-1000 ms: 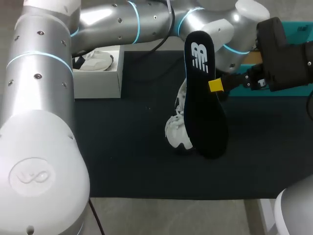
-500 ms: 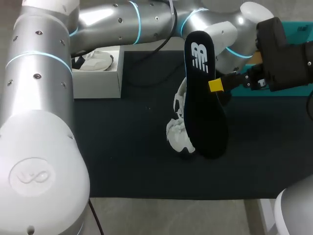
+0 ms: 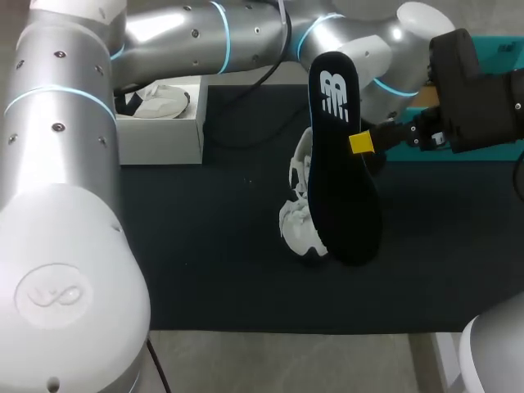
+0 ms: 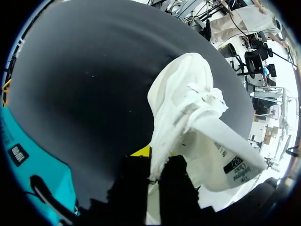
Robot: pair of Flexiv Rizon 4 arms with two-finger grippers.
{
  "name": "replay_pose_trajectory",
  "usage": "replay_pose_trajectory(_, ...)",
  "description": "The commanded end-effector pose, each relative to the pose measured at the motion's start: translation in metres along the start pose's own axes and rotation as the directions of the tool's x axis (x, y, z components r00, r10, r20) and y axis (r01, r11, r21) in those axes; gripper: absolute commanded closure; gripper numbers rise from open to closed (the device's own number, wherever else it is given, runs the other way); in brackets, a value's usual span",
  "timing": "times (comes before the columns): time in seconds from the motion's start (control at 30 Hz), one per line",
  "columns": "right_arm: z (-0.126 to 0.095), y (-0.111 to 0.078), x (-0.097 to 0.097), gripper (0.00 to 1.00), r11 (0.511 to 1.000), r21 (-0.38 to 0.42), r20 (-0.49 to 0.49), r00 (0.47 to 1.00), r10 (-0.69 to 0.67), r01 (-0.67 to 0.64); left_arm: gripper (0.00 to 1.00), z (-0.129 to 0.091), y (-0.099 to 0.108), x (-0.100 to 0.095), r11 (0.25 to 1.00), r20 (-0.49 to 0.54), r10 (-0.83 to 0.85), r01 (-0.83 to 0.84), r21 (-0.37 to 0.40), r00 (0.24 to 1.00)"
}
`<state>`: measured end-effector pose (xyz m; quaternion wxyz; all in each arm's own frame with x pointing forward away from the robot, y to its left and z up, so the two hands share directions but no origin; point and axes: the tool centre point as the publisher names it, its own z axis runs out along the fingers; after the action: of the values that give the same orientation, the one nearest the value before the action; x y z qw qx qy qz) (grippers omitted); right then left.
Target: Take the shoe out of the shoebox, open the shoe tongue, remove and reinsert the insole, then place the shoe into the shoebox
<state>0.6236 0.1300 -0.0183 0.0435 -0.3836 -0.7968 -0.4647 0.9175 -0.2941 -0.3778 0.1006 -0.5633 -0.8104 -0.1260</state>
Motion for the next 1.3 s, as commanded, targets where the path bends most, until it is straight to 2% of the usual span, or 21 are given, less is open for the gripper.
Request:
replay_pose_trajectory(0.03,0.004,0.004,0.000,1.00,1.000,0.005,0.000,1.000,0.002,-0.002,1.00,0.000,-0.001,0.008,1.000,0.018,-0.011,0.011,-0.009,1.000)
replay_pose_trajectory(0.37,0.004,0.004,0.000,1.00,1.000,0.005,0.000,1.000,0.002,-0.002,1.00,0.004,0.002,0.005,0.999,0.020,-0.032,0.032,0.002,0.999)
replay_pose_trajectory(0.47,0.004,0.004,0.000,1.00,1.000,0.005,0.000,1.000,0.002,-0.002,1.00,0.002,0.000,0.007,0.998,0.056,-0.060,0.060,-0.007,0.997)
replay_pose_trajectory(0.93,0.004,0.004,0.000,1.00,1.000,0.005,0.000,1.000,0.002,-0.002,1.00,0.007,0.002,0.002,0.999,0.019,-0.052,0.052,0.000,0.998)
replay_pose_trajectory(0.97,0.004,0.004,0.000,1.00,1.000,0.005,0.000,1.000,0.002,-0.002,0.71,0.006,0.002,0.002,0.999,0.018,-0.048,0.048,-0.001,0.999)
replay_pose_trajectory(1.0,0.004,0.004,0.000,1.00,1.000,0.005,0.000,1.000,0.002,-0.002,0.00,0.005,0.002,0.003,0.999,0.017,-0.050,0.050,0.002,0.999)
replay_pose_trajectory(1.3,0.004,0.004,0.000,1.00,1.000,0.005,0.000,1.000,0.002,-0.002,0.00,-0.023,0.000,0.015,0.995,0.109,-0.103,0.103,0.001,0.989)
